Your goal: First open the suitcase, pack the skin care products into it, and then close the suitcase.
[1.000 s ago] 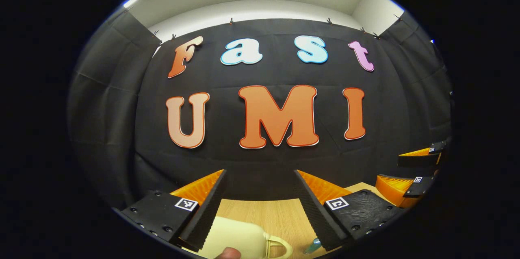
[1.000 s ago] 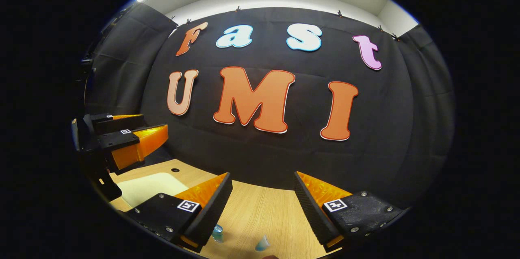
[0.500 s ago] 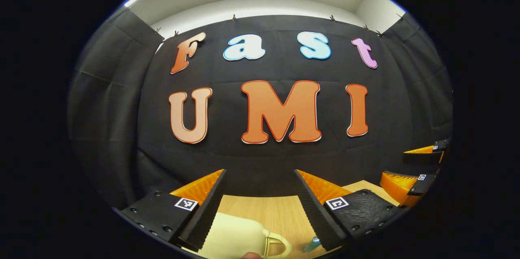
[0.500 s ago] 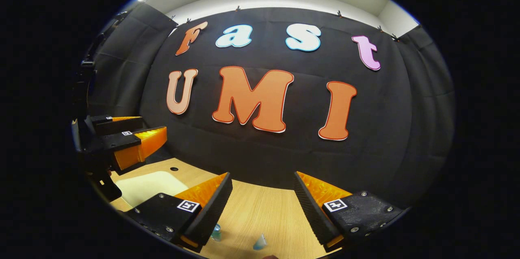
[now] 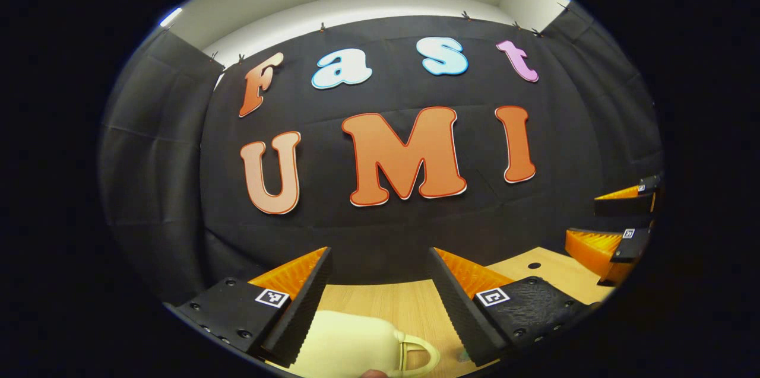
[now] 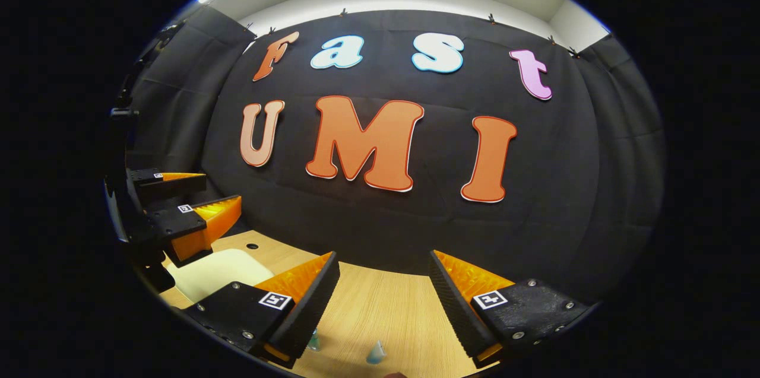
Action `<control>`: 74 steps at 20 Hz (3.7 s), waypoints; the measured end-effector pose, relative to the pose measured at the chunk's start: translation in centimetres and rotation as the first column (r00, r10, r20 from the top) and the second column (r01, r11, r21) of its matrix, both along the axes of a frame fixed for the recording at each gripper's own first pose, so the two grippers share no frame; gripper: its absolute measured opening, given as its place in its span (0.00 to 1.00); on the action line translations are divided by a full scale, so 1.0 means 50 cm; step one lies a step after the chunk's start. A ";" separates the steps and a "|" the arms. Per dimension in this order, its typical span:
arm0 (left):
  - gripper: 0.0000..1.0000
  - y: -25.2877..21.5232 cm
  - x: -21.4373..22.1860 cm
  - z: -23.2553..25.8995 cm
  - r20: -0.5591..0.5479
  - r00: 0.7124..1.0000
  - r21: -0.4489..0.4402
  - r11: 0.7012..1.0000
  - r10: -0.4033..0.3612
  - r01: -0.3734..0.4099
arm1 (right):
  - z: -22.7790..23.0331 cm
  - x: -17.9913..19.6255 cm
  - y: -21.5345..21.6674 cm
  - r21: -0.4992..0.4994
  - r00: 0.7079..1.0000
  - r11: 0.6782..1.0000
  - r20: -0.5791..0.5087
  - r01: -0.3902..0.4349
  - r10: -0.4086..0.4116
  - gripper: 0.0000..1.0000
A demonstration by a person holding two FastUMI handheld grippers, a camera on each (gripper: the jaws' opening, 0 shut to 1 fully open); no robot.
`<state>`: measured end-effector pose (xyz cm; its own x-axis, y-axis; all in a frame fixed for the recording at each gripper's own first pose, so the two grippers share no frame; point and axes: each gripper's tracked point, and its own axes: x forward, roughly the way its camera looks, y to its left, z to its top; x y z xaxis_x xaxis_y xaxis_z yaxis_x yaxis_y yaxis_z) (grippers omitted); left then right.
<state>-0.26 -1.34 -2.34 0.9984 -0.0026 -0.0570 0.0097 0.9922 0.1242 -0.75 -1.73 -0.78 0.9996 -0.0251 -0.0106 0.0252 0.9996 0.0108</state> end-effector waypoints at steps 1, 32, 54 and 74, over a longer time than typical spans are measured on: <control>0.98 -0.007 -0.001 -0.011 -0.009 1.000 0.020 1.000 -0.006 0.007 | -0.001 0.004 -0.003 0.004 1.000 1.000 -0.003 -0.002 0.002 0.95; 0.90 -0.094 -0.135 -0.544 -0.589 0.781 0.586 0.556 -0.209 0.590 | -0.060 -0.016 -0.129 -0.052 0.990 0.991 -0.060 0.127 -0.130 0.95; 0.11 -0.033 -0.074 -0.425 -0.510 0.839 0.471 0.753 -0.192 0.459 | -0.063 -0.015 -0.094 -0.076 0.992 0.993 -0.072 0.095 -0.100 0.95; 0.12 0.455 0.031 -0.172 -0.343 0.937 -0.163 0.979 0.061 -0.123 | -0.040 0.031 0.024 -0.080 0.996 0.997 -0.085 0.022 -0.029 0.95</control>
<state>1.30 21.40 -10.91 0.9177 0.0470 -0.3944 -0.0726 0.9961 -0.0501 0.81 -0.53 -2.77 0.9941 -0.0551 -0.0937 0.0484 0.9962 -0.0717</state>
